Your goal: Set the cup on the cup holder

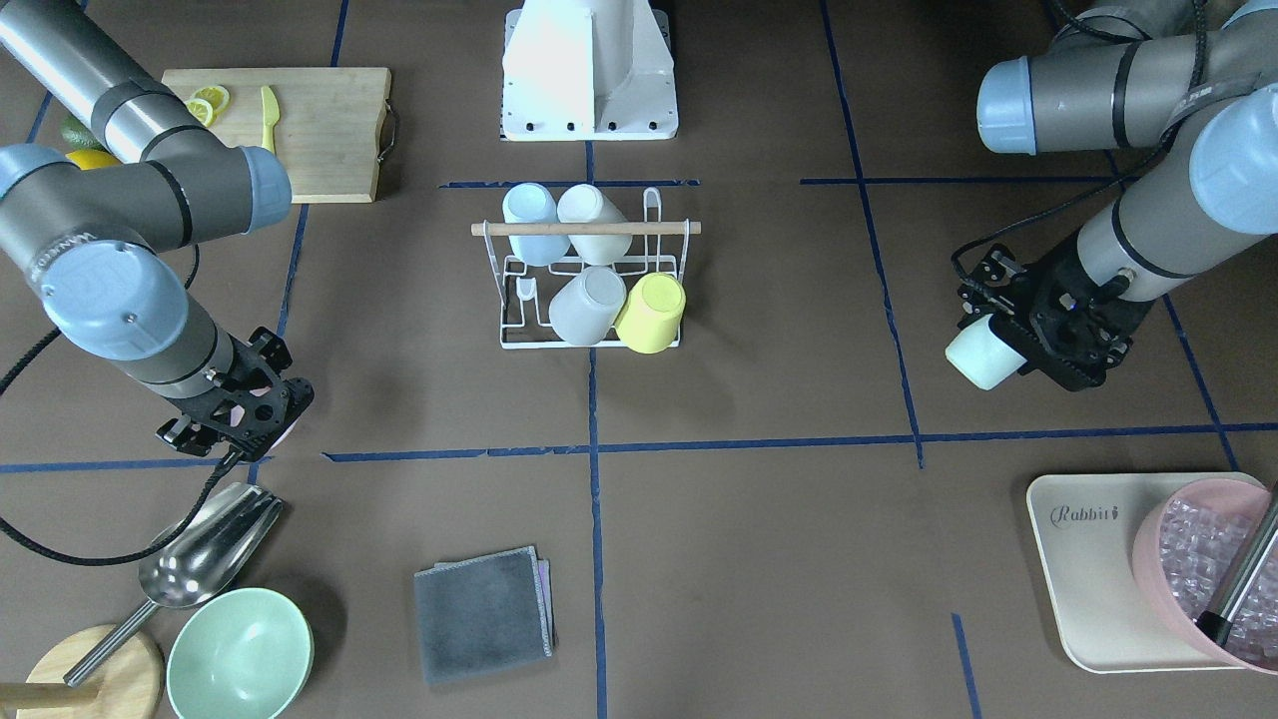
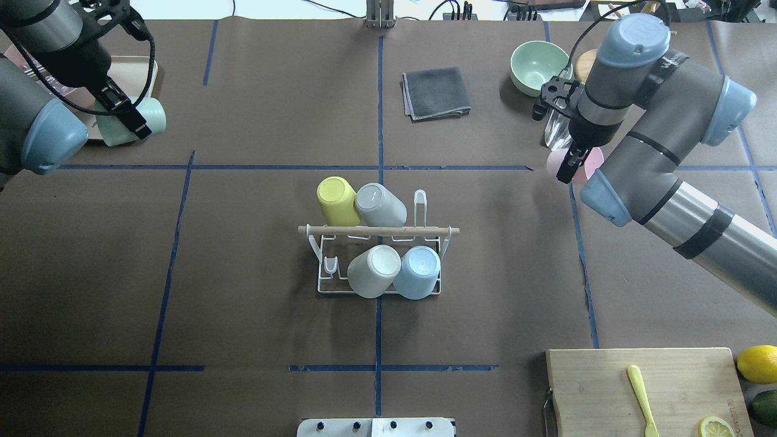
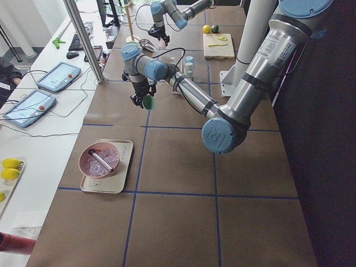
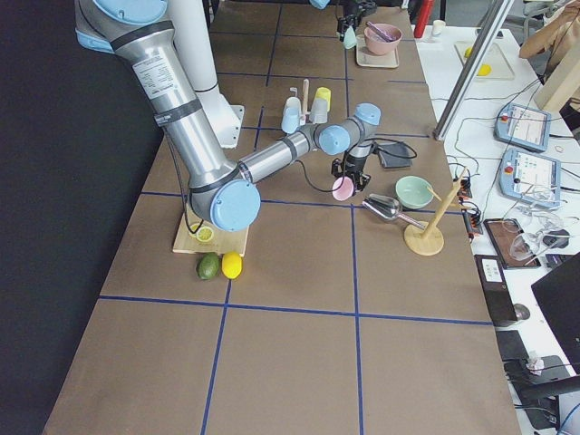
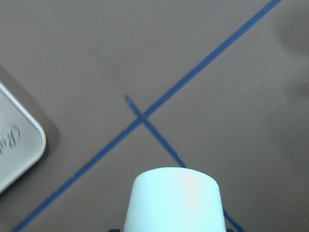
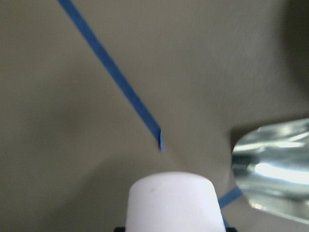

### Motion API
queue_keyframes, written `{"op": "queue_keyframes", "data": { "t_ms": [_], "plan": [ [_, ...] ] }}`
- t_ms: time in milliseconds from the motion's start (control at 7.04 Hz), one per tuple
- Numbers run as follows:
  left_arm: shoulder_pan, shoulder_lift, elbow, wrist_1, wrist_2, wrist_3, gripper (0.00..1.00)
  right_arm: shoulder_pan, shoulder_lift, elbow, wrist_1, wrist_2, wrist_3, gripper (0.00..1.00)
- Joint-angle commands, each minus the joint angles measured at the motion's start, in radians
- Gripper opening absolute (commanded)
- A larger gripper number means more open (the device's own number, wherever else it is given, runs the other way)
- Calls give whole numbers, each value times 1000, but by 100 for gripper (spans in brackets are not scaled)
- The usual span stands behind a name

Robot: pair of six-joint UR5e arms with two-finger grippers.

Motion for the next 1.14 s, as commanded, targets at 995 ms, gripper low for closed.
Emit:
{"op": "queue_keyframes", "data": {
  "t_ms": [995],
  "plan": [
    [329,192,-277,-1032,342,-208,4,-387,-27,-6,1663,-537,642,8]
  ]
}}
